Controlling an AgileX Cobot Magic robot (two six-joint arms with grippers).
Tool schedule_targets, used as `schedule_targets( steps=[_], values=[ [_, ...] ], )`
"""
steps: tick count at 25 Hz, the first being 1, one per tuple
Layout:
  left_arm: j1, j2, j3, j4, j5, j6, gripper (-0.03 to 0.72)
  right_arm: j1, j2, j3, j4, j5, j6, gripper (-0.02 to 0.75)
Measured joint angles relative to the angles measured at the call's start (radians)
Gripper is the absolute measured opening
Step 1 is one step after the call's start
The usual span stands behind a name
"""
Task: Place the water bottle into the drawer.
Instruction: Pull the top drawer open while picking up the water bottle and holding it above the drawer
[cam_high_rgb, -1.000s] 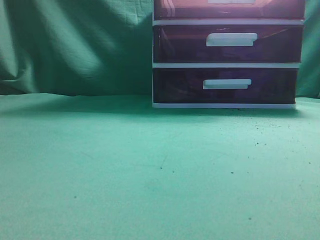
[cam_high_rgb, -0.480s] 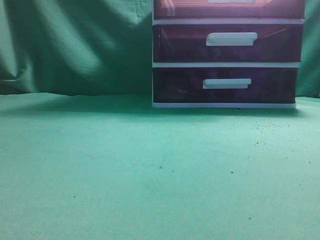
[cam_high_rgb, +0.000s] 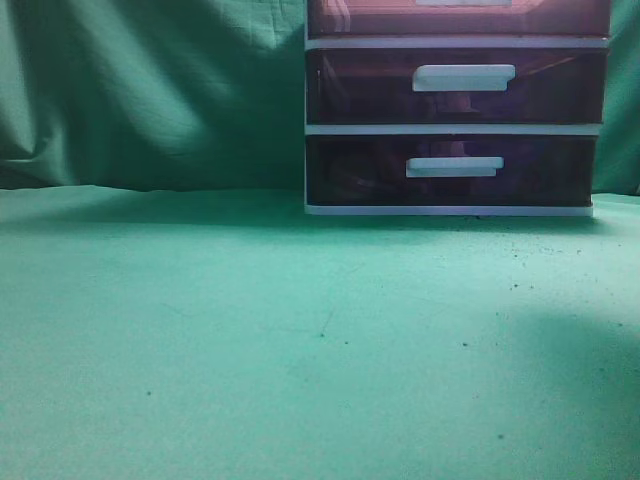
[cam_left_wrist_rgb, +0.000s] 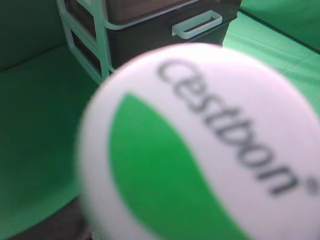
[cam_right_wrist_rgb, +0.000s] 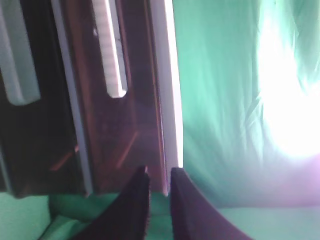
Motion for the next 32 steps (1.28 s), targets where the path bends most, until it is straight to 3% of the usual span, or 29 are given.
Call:
schedule_targets(
  steps=[2, 5, 10, 11, 32],
  values=[
    [0.000, 0.004, 0.000, 0.000, -0.002, 0.000, 0.305, 0.002, 0.059, -0.003, -0.084, -0.102, 0.056, 0.171],
    [0.000, 0.004, 0.000, 0.000, -0.002, 0.000, 0.305, 0.020, 0.130, -0.043, -0.117, -0.155, 0.136, 0.273],
    [0.000, 0.004, 0.000, 0.000, -0.002, 0.000, 0.305, 0.040, 0.233, -0.141, -0.136, -0.174, 0.168, 0.268],
    [0.000, 0.004, 0.000, 0.000, -0.002, 0.000, 0.305, 0.040, 0.253, -0.159, -0.136, -0.174, 0.168, 0.309],
    [0.000, 0.004, 0.000, 0.050, -0.006, 0.000, 0.305, 0.042, 0.472, -0.345, -0.214, -0.171, 0.185, 0.294]
  ],
)
